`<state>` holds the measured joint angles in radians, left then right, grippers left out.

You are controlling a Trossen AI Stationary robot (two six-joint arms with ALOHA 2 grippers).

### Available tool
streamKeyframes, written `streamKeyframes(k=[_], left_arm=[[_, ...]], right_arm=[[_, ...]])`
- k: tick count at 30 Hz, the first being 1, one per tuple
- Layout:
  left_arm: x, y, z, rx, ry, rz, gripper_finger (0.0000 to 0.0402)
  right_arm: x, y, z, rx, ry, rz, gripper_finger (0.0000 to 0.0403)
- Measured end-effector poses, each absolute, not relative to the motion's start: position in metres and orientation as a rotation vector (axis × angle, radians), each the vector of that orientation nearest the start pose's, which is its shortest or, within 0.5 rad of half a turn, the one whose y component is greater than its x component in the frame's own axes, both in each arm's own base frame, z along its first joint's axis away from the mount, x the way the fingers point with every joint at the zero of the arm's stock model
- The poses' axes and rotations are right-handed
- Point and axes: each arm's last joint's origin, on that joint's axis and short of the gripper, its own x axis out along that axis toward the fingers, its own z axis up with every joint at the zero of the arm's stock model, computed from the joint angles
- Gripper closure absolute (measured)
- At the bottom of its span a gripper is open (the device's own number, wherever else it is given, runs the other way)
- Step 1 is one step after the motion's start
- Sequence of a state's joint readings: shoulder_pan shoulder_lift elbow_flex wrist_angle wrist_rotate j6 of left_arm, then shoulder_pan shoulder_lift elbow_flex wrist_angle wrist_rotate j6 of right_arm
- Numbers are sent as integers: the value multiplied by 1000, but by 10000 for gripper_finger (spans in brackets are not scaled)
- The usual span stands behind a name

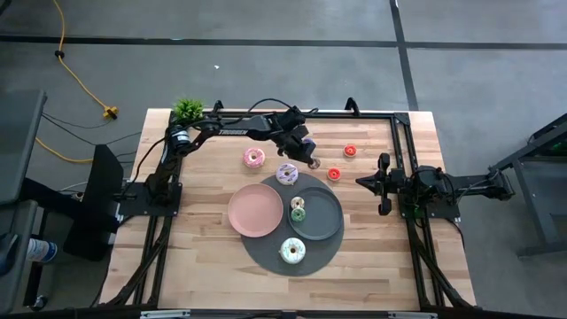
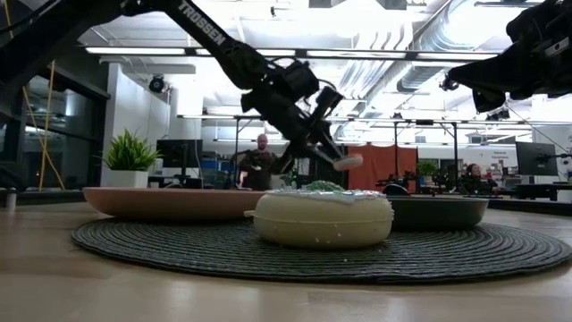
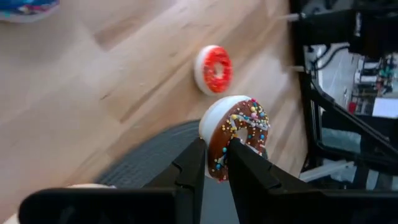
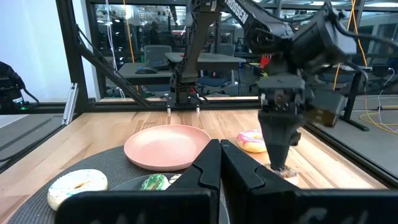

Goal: Pick & Place donuts
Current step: Put the small brown donut on the black plate

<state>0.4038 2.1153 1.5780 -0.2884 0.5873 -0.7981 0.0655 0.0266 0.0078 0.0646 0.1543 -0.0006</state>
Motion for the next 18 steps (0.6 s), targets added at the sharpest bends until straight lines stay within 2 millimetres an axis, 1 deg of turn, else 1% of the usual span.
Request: streamKeyframes(k=[4,7,14,18], left_arm=[[431,154,201,-1107,769,83,342],[434,138,207,-1084,788,47,342],[444,90,206,-1039,862,-28,342],[445,66,202,-1003,919,11,342]], right_arm=[[99,2,170,4,-45,-89,402],[99,2,170,4,-45,-89,402],[98,2,170,4,-46,-88,402],[99,2,170,4,-46,-89,402]])
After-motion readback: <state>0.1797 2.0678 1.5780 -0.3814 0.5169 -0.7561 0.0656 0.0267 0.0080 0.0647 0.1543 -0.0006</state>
